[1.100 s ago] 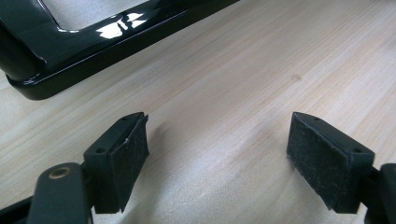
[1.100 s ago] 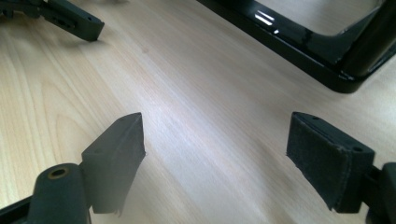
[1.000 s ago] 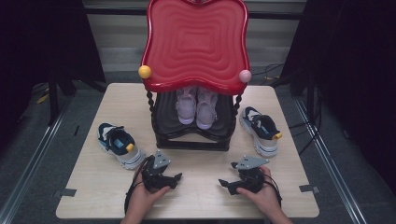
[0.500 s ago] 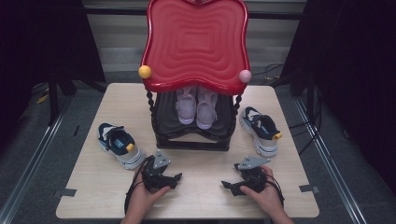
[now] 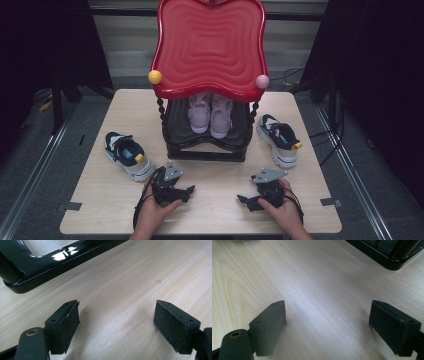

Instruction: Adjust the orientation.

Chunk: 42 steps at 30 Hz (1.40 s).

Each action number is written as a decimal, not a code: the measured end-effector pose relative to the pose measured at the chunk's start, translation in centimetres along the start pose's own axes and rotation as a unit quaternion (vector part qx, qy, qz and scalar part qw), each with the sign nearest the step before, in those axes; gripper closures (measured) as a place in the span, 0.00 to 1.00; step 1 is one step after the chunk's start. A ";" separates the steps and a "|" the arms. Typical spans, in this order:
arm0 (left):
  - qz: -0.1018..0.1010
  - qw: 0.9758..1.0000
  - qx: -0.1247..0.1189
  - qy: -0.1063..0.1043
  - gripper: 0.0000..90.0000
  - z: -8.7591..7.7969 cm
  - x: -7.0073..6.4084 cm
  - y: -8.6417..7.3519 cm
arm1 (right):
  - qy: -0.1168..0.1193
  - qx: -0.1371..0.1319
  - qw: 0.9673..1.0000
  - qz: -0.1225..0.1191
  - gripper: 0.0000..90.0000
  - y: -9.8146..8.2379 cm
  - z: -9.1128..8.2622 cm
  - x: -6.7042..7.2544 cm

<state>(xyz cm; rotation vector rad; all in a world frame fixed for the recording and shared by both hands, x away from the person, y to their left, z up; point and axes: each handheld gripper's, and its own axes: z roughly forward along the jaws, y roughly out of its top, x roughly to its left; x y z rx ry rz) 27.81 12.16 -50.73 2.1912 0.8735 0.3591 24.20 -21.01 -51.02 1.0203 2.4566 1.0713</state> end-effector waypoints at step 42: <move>0.006 0.999 0.039 -0.014 0.22 -2.2 0.8 1.2 | 0.000 0.001 1.000 0.001 0.15 0.0 0.0 0.0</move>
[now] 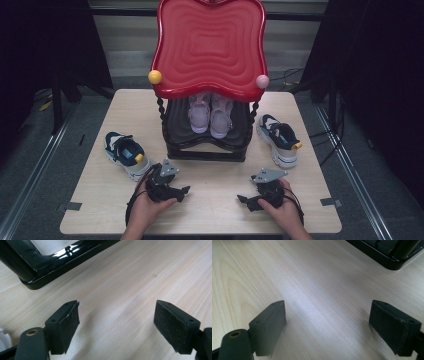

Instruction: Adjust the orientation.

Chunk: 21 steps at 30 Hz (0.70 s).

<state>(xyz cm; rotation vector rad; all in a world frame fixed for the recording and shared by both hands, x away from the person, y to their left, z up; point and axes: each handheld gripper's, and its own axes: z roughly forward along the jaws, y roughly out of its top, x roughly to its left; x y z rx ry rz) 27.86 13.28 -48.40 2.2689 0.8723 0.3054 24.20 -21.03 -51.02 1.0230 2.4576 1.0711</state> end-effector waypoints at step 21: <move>0.002 0.999 -0.026 0.023 0.24 -4.8 2.3 2.2 | 0.000 0.000 1.000 0.001 0.15 0.0 0.0 0.0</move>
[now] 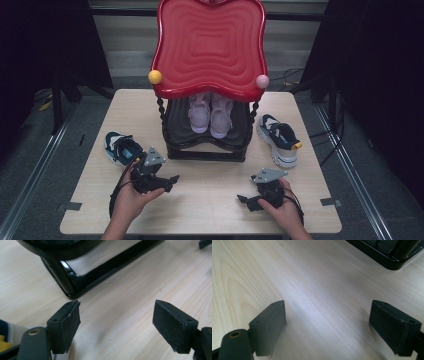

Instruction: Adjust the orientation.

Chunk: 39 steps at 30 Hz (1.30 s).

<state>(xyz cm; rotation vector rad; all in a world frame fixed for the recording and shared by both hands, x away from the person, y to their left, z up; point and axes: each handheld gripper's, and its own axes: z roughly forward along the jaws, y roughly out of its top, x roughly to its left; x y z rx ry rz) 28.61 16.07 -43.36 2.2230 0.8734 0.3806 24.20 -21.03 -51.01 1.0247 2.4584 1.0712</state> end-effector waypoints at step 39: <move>-0.055 0.996 -0.007 0.070 0.31 -2.5 6.9 0.0 | 0.001 -0.001 1.000 -0.001 0.15 0.0 0.0 0.0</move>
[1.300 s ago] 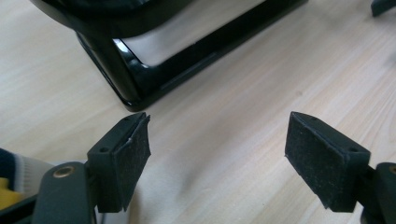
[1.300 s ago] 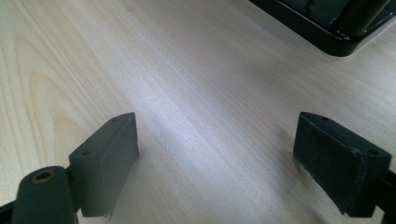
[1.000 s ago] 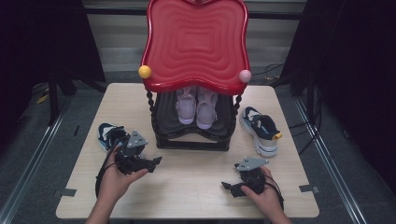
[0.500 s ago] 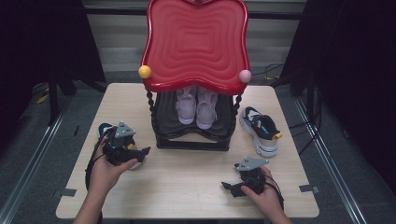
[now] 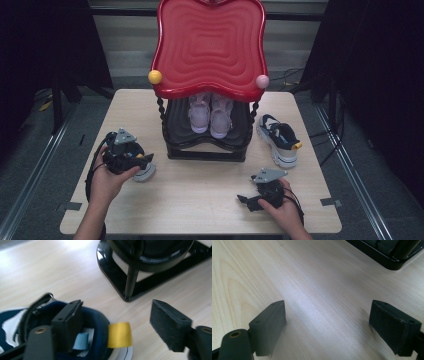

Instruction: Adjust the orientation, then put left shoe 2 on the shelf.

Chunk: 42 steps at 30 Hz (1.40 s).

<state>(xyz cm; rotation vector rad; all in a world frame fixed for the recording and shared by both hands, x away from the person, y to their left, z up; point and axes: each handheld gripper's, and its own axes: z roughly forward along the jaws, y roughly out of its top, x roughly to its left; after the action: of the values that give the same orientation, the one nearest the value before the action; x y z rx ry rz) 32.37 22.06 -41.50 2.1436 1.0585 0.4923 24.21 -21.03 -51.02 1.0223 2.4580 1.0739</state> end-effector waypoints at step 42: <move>0.041 0.990 0.114 -0.066 0.63 -1.3 -2.1 -0.2 | 0.000 0.001 1.000 -0.001 0.15 0.0 0.0 0.0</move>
<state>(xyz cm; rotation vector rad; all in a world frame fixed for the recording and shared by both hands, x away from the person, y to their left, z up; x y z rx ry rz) 30.24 20.97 -40.87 2.3919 0.9962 0.2725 24.19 -21.02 -51.02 1.0203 2.4605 1.0723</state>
